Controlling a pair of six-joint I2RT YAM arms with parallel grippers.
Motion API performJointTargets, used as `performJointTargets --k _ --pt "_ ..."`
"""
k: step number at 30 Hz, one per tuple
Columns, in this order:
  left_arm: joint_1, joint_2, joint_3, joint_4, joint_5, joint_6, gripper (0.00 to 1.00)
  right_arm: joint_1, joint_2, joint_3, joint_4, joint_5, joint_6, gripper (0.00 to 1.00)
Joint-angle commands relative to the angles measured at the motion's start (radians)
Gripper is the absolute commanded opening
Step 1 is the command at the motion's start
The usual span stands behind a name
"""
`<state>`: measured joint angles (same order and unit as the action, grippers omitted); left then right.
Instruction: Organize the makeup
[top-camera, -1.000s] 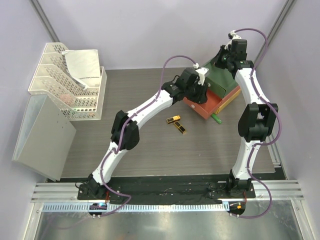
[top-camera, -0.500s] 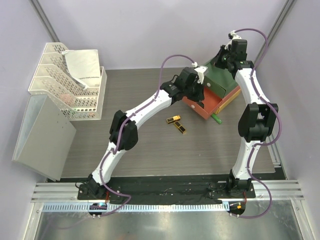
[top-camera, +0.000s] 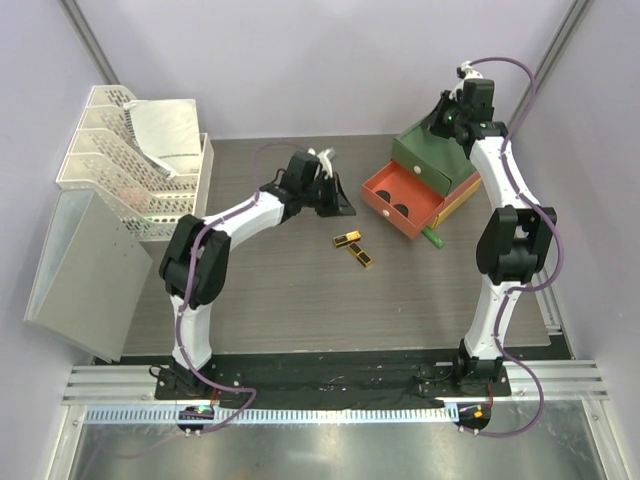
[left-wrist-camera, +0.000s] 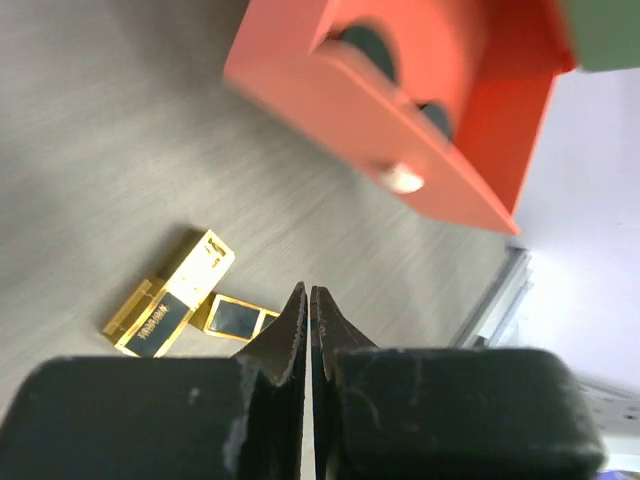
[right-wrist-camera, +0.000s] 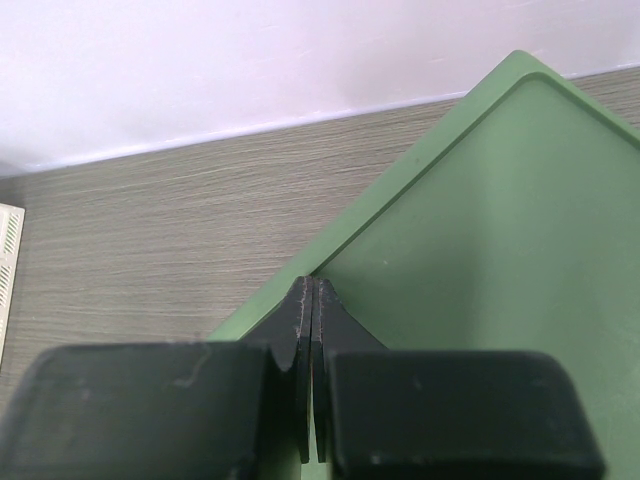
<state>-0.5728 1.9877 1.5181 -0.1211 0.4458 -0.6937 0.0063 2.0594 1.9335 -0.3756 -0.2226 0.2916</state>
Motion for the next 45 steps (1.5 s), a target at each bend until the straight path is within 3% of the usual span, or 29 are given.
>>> performJointTargets --k 1,18,27,35,45 --pt "-0.01 0.046 -0.047 0.239 0.155 -0.173 0.0 0.006 0.148 -0.128 -0.454 0.051 -0.042 0.01" --pt "-0.045 0.35 0.319 0.285 0.208 -0.334 0.0 -0.026 0.143 -0.133 -0.457 0.057 -0.042 0.01" --pt "-0.139 0.626 0.75 0.235 0.208 -0.444 0.0 -0.029 0.148 -0.134 -0.456 0.049 -0.04 0.01" --pt "-0.142 0.654 0.781 0.336 0.151 -0.524 0.0 -0.029 0.154 -0.133 -0.454 0.042 -0.04 0.01" --pt "-0.141 0.717 0.85 0.347 0.068 -0.587 0.0 -0.029 0.148 -0.136 -0.454 0.037 -0.035 0.01"
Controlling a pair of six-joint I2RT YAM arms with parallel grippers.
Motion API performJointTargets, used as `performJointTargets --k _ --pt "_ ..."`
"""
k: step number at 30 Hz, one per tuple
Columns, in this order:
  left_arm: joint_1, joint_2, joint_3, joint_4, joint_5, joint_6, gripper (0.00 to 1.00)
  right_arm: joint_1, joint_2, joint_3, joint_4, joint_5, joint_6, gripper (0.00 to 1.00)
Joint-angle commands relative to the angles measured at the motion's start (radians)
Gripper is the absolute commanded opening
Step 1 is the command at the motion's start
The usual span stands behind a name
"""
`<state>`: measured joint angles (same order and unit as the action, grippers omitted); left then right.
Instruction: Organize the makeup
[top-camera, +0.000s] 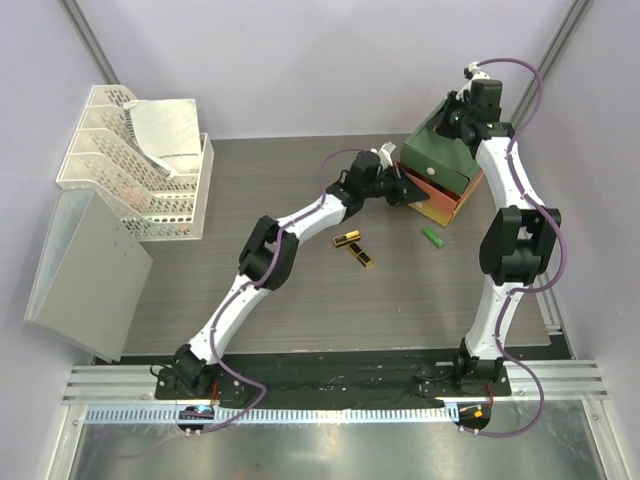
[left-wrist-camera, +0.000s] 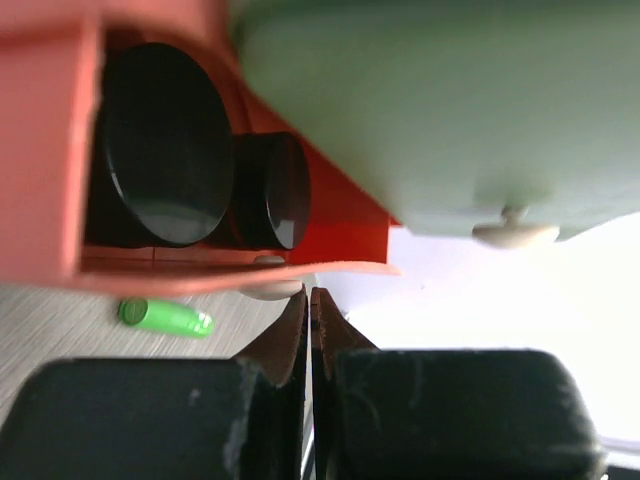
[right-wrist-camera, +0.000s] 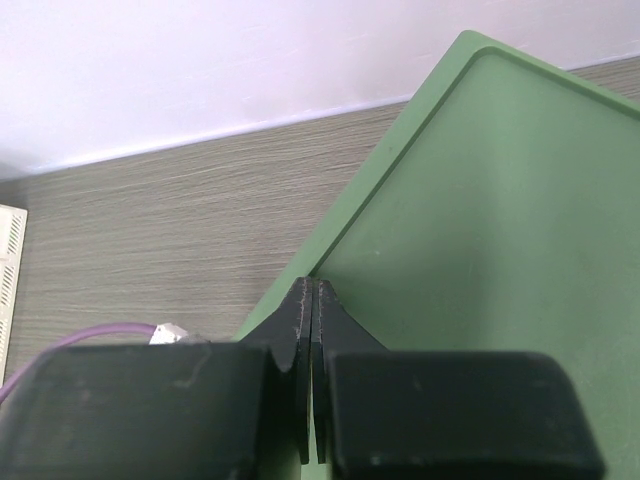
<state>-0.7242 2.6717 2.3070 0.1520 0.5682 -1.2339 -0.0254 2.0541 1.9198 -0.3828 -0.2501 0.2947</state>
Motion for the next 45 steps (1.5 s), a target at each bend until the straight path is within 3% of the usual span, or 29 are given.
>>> performJointTargets --k 1,9,18,21,24,25,28,32,36,45 --pt "0.012 0.039 0.069 0.073 -0.06 -0.064 0.01 0.002 0.15 -0.122 -0.447 0.064 -0.04 0.01" --pt "0.042 0.06 0.077 0.089 -0.122 -0.078 0.01 0.001 0.135 -0.123 -0.447 0.069 -0.037 0.01" --pt "0.092 -0.001 0.019 0.121 -0.032 -0.024 0.02 0.002 0.078 -0.067 -0.444 0.075 -0.022 0.01" --pt "0.092 -0.048 -0.03 0.144 0.03 -0.015 0.08 0.002 0.051 -0.012 -0.435 0.087 -0.006 0.01" --pt "0.089 -0.137 -0.185 0.225 0.053 -0.039 0.24 0.002 0.034 0.05 -0.43 0.107 0.012 0.01" --pt "0.089 -0.165 -0.234 0.247 0.052 -0.058 0.35 0.002 0.029 0.062 -0.43 0.11 0.02 0.01" --pt "0.089 -0.239 -0.414 0.337 0.029 -0.101 0.49 0.001 0.014 0.102 -0.432 0.13 0.024 0.01" --pt "0.088 -0.228 -0.535 0.483 0.032 -0.228 0.57 -0.013 -0.011 0.102 -0.43 0.169 0.024 0.01" --pt "0.078 -0.153 -0.514 0.546 0.041 -0.292 0.6 -0.042 -0.041 0.049 -0.43 0.196 0.015 0.01" --pt "0.055 -0.026 -0.331 0.46 0.044 -0.292 0.56 -0.119 -0.143 -0.1 -0.337 0.247 0.055 0.01"
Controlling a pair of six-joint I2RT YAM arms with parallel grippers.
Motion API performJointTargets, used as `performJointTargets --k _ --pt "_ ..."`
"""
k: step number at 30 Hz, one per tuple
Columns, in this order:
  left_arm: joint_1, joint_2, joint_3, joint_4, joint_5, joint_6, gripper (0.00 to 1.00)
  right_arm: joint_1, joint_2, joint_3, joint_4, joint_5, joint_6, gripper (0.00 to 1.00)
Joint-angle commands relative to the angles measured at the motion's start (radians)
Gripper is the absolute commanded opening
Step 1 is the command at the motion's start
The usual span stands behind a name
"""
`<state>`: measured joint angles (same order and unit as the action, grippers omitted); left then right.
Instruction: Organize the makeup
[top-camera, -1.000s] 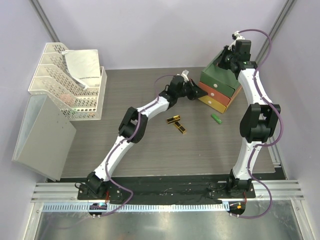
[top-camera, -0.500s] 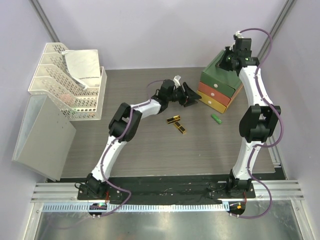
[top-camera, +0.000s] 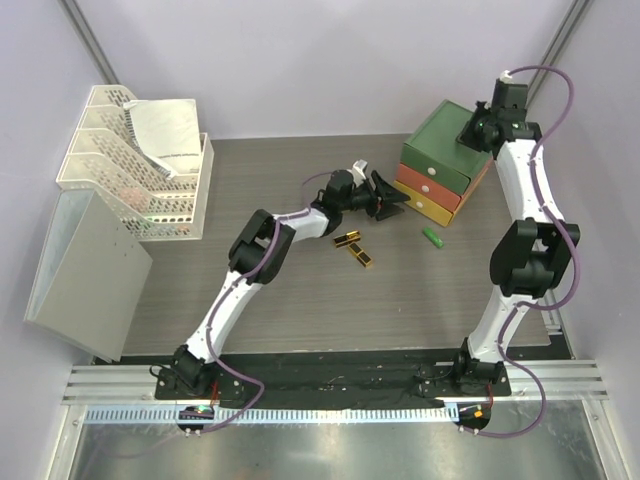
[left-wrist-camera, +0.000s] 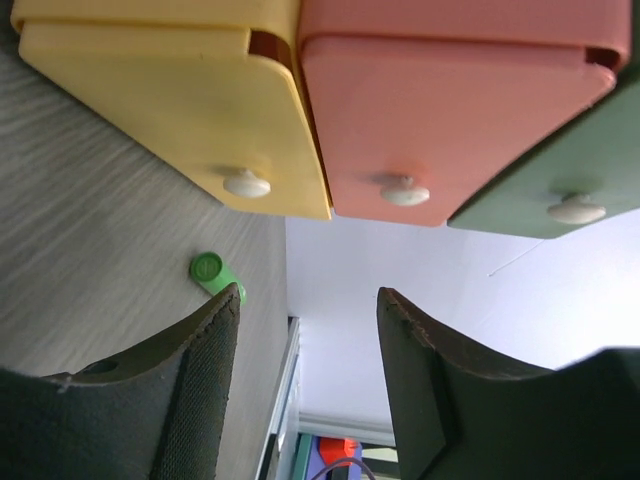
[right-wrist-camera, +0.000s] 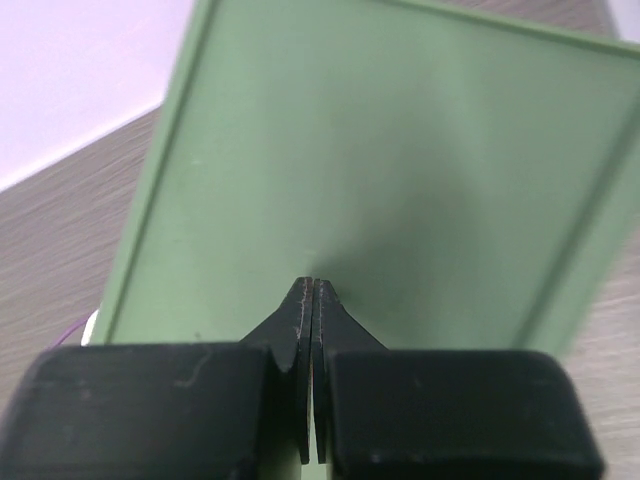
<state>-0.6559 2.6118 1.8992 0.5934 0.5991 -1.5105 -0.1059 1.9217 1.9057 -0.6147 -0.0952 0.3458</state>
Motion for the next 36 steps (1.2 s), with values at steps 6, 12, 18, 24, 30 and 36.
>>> performJointTargets --k 6,12,18,24,30,36 --pt "-0.017 0.103 0.135 -0.004 -0.025 -0.027 0.48 -0.041 0.02 -0.096 -0.111 0.057 -0.004 0.01" --pt "-0.025 0.186 0.248 -0.033 -0.042 -0.053 0.47 -0.041 0.039 -0.119 -0.126 0.041 -0.016 0.01" --pt "-0.04 0.24 0.342 -0.067 -0.09 -0.073 0.47 -0.041 0.051 -0.126 -0.131 0.034 -0.025 0.01" --pt "-0.056 0.286 0.403 -0.072 -0.127 -0.103 0.45 -0.041 0.062 -0.122 -0.134 0.032 -0.027 0.01" --pt "-0.057 0.295 0.403 -0.069 -0.156 -0.116 0.41 -0.041 0.071 -0.119 -0.138 0.032 -0.028 0.01" --pt "-0.057 0.303 0.396 -0.03 -0.209 -0.148 0.37 -0.041 0.077 -0.117 -0.14 0.028 -0.028 0.01"
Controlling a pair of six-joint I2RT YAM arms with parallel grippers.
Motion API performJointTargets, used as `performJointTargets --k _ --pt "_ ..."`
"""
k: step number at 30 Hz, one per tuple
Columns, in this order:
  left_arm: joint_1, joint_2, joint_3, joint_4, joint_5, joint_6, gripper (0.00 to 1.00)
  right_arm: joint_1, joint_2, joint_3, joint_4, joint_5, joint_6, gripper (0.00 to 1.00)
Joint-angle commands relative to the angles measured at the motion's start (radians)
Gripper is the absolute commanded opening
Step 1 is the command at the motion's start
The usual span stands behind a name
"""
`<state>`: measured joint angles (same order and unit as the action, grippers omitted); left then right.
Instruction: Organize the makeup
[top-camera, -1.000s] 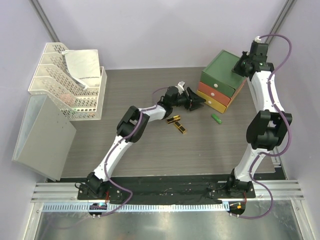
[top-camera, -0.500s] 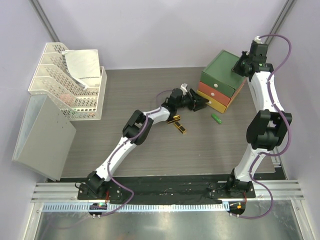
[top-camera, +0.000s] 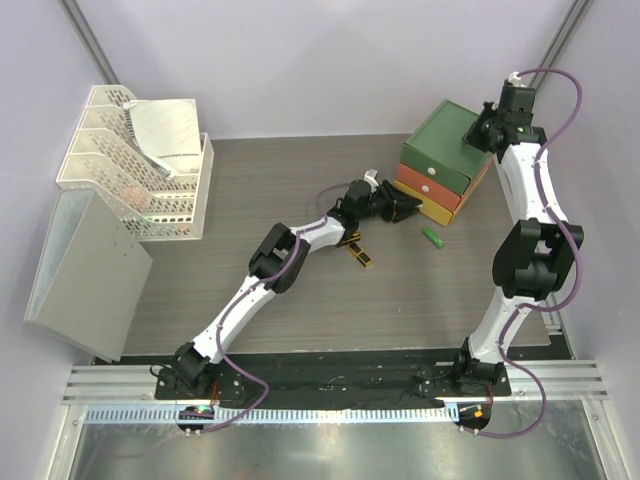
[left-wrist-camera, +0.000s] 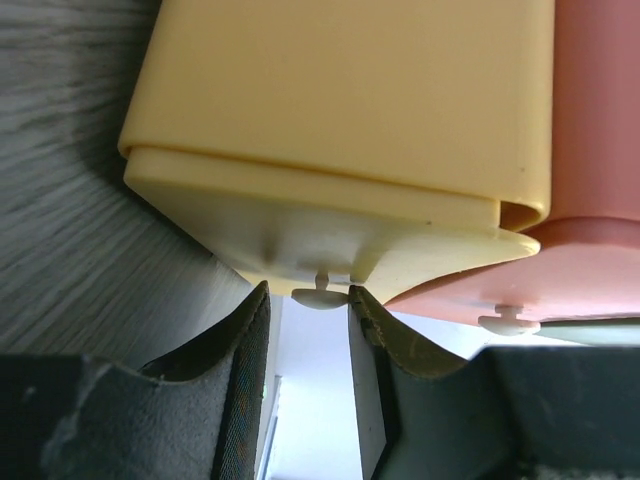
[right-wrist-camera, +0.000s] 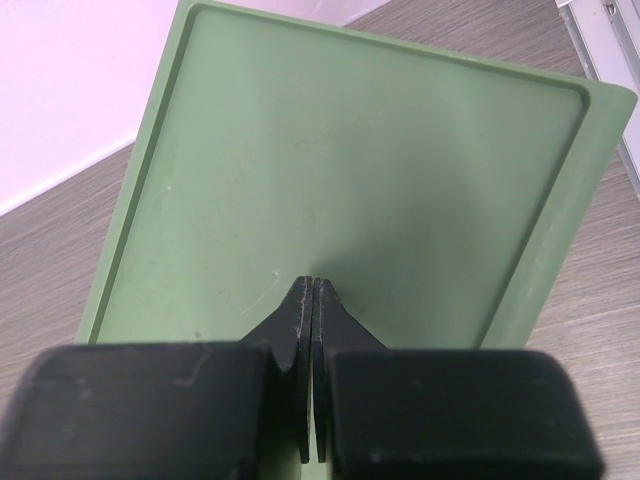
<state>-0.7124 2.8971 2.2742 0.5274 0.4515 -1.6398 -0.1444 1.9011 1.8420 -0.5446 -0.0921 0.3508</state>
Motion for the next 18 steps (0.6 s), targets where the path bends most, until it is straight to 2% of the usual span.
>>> performJointTargets --k 1,4,13,14,18 --pt "-0.001 0.017 0.021 0.034 -0.069 -0.018 0.37 -0.003 0.099 -0.053 -0.212 0.025 -0.036 0.01" --pt "-0.001 0.031 0.037 0.042 -0.085 -0.037 0.36 -0.003 0.104 -0.055 -0.21 0.025 -0.036 0.01" --pt "-0.001 0.037 0.045 0.074 -0.082 -0.06 0.18 -0.003 0.115 -0.05 -0.212 0.019 -0.035 0.01" --pt "0.001 0.037 0.044 0.078 -0.082 -0.06 0.13 -0.003 0.118 -0.05 -0.212 0.018 -0.035 0.01" --pt "0.002 0.03 0.024 0.106 -0.068 -0.069 0.09 -0.003 0.118 -0.05 -0.213 0.017 -0.033 0.01"
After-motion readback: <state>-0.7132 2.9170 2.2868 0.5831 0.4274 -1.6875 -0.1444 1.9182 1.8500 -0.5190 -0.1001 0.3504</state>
